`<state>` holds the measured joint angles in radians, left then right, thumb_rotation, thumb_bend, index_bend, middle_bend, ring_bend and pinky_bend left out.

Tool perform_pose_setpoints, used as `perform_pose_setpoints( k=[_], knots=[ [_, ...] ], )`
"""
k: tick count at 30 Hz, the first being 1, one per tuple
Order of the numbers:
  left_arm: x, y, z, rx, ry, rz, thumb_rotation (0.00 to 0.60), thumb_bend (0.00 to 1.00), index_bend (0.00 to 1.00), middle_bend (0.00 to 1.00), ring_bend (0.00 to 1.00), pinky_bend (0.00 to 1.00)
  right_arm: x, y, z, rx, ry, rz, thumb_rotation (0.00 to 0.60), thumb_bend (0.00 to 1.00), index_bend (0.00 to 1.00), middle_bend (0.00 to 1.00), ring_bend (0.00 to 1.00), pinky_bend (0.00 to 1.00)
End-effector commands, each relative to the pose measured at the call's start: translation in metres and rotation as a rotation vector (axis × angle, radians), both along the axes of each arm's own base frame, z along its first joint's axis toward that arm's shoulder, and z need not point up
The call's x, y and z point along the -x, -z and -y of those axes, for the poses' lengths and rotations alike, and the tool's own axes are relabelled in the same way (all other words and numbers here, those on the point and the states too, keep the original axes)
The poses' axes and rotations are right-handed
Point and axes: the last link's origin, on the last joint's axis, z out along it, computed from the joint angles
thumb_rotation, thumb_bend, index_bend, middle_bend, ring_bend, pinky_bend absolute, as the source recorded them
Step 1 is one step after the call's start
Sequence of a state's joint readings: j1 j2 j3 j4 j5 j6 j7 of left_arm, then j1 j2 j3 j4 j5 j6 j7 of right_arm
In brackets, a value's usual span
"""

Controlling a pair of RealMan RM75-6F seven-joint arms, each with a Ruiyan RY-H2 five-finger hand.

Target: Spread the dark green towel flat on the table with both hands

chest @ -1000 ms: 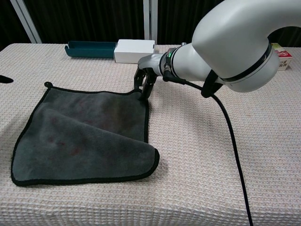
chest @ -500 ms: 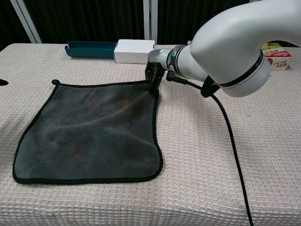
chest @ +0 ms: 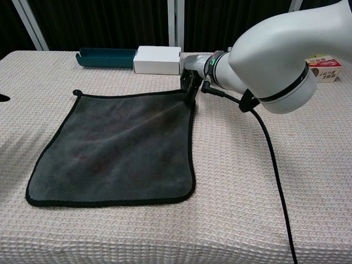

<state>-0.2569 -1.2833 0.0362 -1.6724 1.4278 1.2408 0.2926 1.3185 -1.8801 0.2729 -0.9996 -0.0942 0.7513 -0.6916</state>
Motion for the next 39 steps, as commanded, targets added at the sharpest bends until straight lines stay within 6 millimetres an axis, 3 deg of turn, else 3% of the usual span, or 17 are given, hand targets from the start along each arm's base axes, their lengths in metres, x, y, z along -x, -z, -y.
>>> perform_pose_setpoints(
  k=[1,2,4,10,14,19,20,28,33,36,39],
  knots=[
    [0.0,-0.001,-0.001,-0.002,0.0,0.0,0.6,0.01,0.03,0.03,0.11,0.17,0.0,-0.001,-0.001,-0.012,-0.014,0.0,0.6,0.17,0.22,0.13,0.0,0.0],
    [0.0,-0.001,-0.001,-0.006,-0.001,0.0,0.6,0.01,0.03,0.03,0.11,0.17,0.0,-0.003,-0.002,-0.013,-0.019,0.004,0.6,0.13,0.1,0.1,0.0,0.0],
    [0.001,-0.003,-0.002,-0.019,-0.005,-0.001,0.6,0.01,0.03,0.03,0.11,0.17,0.001,-0.011,-0.002,-0.005,-0.042,0.005,0.6,0.08,0.01,0.06,0.0,0.0],
    [0.008,-0.019,-0.008,-0.1,-0.039,0.027,0.6,0.01,0.03,0.03,0.11,0.17,0.015,-0.057,-0.012,0.071,-0.13,0.043,0.6,0.07,0.0,0.01,0.0,0.0],
    [0.016,-0.037,-0.014,-0.196,-0.05,0.029,0.6,0.01,0.03,0.03,0.11,0.17,0.037,-0.091,-0.034,0.131,-0.225,0.035,0.6,0.07,0.0,0.01,0.0,0.0],
    [0.03,-0.065,-0.017,-0.371,-0.024,-0.007,0.6,0.0,0.03,0.03,0.11,0.16,0.093,-0.149,-0.087,0.233,-0.339,-0.026,0.6,0.17,0.02,0.08,0.0,0.0],
    [0.034,-0.07,-0.017,-0.393,-0.001,-0.028,0.6,0.0,0.04,0.04,0.11,0.16,0.113,-0.165,-0.102,0.268,-0.336,-0.047,0.6,0.18,0.03,0.09,0.0,0.0],
    [0.058,-0.08,0.007,-0.388,-0.002,-0.069,0.6,0.01,0.05,0.04,0.11,0.16,0.21,-0.237,-0.2,0.416,-0.191,-0.017,0.6,0.23,0.07,0.1,0.0,0.0],
    [0.055,-0.08,0.042,-0.32,-0.054,-0.034,0.6,0.01,0.05,0.04,0.11,0.16,0.248,-0.259,-0.257,0.464,-0.105,0.037,0.6,0.23,0.07,0.09,0.0,0.0],
    [0.051,-0.082,0.059,-0.317,-0.073,-0.014,0.6,0.01,0.05,0.04,0.11,0.16,0.259,-0.264,-0.276,0.487,-0.091,0.058,0.6,0.23,0.07,0.09,0.0,0.0],
    [0.048,-0.083,0.071,-0.331,-0.074,-0.023,0.6,0.01,0.05,0.04,0.11,0.16,0.262,-0.264,-0.282,0.492,-0.107,0.074,0.6,0.23,0.07,0.09,0.0,0.0]
  ],
)
